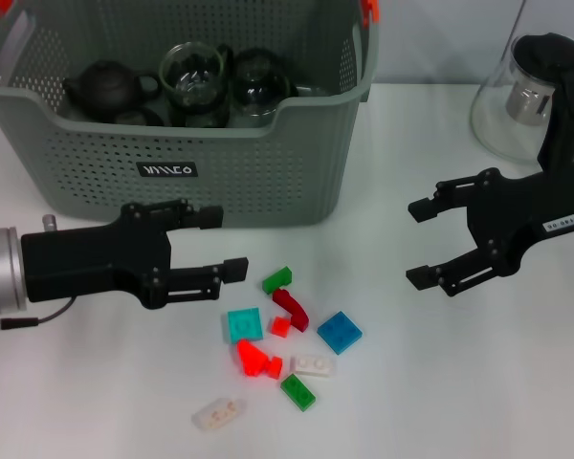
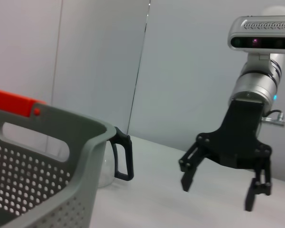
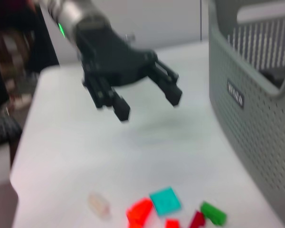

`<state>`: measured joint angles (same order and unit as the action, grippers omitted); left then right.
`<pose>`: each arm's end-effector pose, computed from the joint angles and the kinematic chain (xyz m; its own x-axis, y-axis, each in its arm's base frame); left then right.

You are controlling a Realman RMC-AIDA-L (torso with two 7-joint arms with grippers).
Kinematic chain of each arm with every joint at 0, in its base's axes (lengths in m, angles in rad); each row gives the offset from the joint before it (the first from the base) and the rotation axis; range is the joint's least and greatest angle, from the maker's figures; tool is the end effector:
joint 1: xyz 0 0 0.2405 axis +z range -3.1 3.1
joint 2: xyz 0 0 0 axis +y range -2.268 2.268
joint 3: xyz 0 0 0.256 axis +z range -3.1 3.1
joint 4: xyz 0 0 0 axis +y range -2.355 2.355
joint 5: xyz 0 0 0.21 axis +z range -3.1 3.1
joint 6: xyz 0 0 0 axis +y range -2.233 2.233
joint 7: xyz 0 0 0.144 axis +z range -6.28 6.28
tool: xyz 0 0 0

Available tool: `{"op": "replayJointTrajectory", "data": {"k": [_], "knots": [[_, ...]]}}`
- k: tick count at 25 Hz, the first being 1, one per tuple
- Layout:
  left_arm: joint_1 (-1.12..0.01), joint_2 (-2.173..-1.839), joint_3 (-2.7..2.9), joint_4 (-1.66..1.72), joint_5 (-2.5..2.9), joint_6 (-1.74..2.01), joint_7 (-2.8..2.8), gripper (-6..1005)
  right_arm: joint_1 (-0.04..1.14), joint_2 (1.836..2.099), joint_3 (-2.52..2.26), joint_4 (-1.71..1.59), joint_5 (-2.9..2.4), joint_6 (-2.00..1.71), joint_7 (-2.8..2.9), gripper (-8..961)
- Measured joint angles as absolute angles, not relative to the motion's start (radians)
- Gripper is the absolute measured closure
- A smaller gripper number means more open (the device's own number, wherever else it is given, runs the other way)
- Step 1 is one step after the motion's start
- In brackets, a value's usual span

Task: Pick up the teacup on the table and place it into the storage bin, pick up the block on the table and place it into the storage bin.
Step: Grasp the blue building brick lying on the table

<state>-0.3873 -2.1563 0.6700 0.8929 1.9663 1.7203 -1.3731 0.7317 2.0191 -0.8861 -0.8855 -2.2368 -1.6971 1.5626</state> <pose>-0.2599 0.2927 0.0155 0.7895 0.2588 0.5566 0.4038 -0.9019 -0.1534 0.1943 0.3665 0.0217 0.9810 -0.1555 -0.1158 -0.1614 -0.9859 -0.0432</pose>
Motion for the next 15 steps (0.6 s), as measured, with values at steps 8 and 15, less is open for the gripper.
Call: {"op": "replayJointTrajectory", "data": {"k": [8,15], "knots": [[-0.394,-2.155,0.667,0.868,1.978,1.729,-1.422,232,0.845,2.068,-1.013,-0.918,-2.492,-1.664,1.600,10],[-0.397,-2.148,0.638,0.865,1.978,1.730,-1.422,232,0.935,2.099,-1.192,-0.871,-2.578,-1.602,1.621,9]]}}
